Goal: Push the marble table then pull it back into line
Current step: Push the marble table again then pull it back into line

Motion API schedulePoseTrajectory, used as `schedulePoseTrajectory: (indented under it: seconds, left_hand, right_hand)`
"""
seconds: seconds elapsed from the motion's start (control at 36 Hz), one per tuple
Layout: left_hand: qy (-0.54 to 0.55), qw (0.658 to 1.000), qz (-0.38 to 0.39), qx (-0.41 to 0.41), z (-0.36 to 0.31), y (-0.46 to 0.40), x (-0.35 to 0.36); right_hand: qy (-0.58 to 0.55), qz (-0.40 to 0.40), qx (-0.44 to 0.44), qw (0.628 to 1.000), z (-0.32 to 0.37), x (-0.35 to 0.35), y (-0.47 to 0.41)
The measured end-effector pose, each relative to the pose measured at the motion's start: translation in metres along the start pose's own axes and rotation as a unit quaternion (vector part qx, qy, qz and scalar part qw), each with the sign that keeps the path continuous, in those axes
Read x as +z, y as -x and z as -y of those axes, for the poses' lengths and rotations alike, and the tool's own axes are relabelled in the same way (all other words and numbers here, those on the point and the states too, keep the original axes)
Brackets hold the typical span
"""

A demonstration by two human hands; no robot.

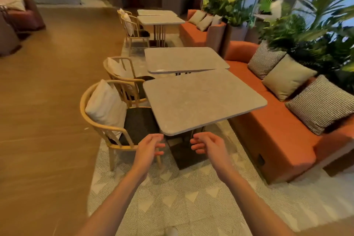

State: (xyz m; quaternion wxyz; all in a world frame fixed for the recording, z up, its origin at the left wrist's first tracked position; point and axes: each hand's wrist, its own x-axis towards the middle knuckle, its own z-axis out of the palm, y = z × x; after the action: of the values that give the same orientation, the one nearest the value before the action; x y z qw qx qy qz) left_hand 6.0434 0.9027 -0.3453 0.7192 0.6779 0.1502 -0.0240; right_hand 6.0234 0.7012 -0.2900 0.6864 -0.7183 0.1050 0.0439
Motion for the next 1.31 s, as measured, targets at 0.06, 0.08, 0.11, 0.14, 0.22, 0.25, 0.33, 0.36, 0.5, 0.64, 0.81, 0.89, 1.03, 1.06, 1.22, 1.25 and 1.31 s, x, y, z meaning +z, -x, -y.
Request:
schedulePoseTrajectory:
  seconds: [0.06, 0.08, 0.11, 0.14, 0.22, 0.25, 0.33, 0.36, 0.5, 0.64, 0.81, 0.89, 1.03, 1.06, 1.22, 1.25, 1.31]
  left_hand:
    - [-0.026, 1.000, 0.009, -0.015, 0.012, -0.037, 0.015]
    - [-0.039, 0.999, 0.012, -0.019, 0.018, -0.055, 0.021]
    - [-0.057, 0.998, 0.012, -0.024, 0.024, -0.075, 0.027]
    - [-0.075, 0.997, 0.009, -0.026, 0.031, -0.094, 0.034]
    - [-0.129, 0.991, 0.003, -0.036, 0.049, -0.153, 0.053]
    - [-0.153, 0.987, 0.000, -0.044, 0.054, -0.173, 0.059]
    - [-0.203, 0.977, -0.006, -0.065, 0.070, -0.227, 0.075]
    - [-0.211, 0.975, -0.011, -0.072, 0.076, -0.245, 0.079]
    - [-0.298, 0.952, -0.012, -0.061, 0.110, -0.320, 0.098]
    - [-0.395, 0.917, -0.017, 0.055, 0.146, -0.363, 0.124]
    - [-0.621, 0.780, -0.059, 0.049, 0.191, -0.380, 0.147]
    - [-0.632, 0.762, -0.109, 0.088, 0.201, -0.378, 0.153]
    - [-0.657, 0.743, -0.105, 0.077, 0.201, -0.380, 0.155]
    - [-0.660, 0.741, -0.103, 0.076, 0.199, -0.380, 0.155]
    - [-0.716, 0.692, -0.059, 0.070, 0.187, -0.391, 0.154]
    - [-0.718, 0.689, -0.061, 0.074, 0.188, -0.392, 0.153]
    - [-0.716, 0.690, -0.064, 0.092, 0.190, -0.393, 0.152]
  right_hand:
    - [0.021, 0.002, 0.012, 1.000, -0.009, -0.009, -0.042]
    - [0.033, 0.001, 0.019, 0.999, -0.015, -0.013, -0.064]
    - [0.047, 0.000, 0.029, 0.998, -0.021, -0.017, -0.086]
    - [0.061, -0.001, 0.038, 0.997, -0.029, -0.020, -0.109]
    - [0.113, 0.009, 0.058, 0.992, -0.051, -0.028, -0.172]
    - [0.133, 0.014, 0.068, 0.989, -0.058, -0.030, -0.192]
    - [0.211, 0.059, 0.090, 0.972, -0.075, -0.033, -0.249]
    - [0.252, 0.077, 0.088, 0.961, -0.080, -0.033, -0.269]
    - [0.397, 0.132, 0.034, 0.908, -0.109, -0.027, -0.367]
    - [0.499, 0.153, -0.031, 0.852, -0.148, 0.000, -0.438]
    - [0.592, 0.182, -0.167, 0.767, -0.207, 0.021, -0.486]
    - [0.605, 0.145, -0.217, 0.752, -0.230, 0.017, -0.489]
    - [0.612, 0.090, -0.261, 0.741, -0.246, 0.018, -0.488]
    - [0.607, 0.085, -0.267, 0.744, -0.246, 0.018, -0.489]
    - [0.604, 0.065, -0.289, 0.740, -0.248, 0.016, -0.490]
    - [0.601, 0.063, -0.292, 0.741, -0.248, 0.016, -0.491]
    - [0.599, 0.053, -0.299, 0.741, -0.251, 0.016, -0.492]
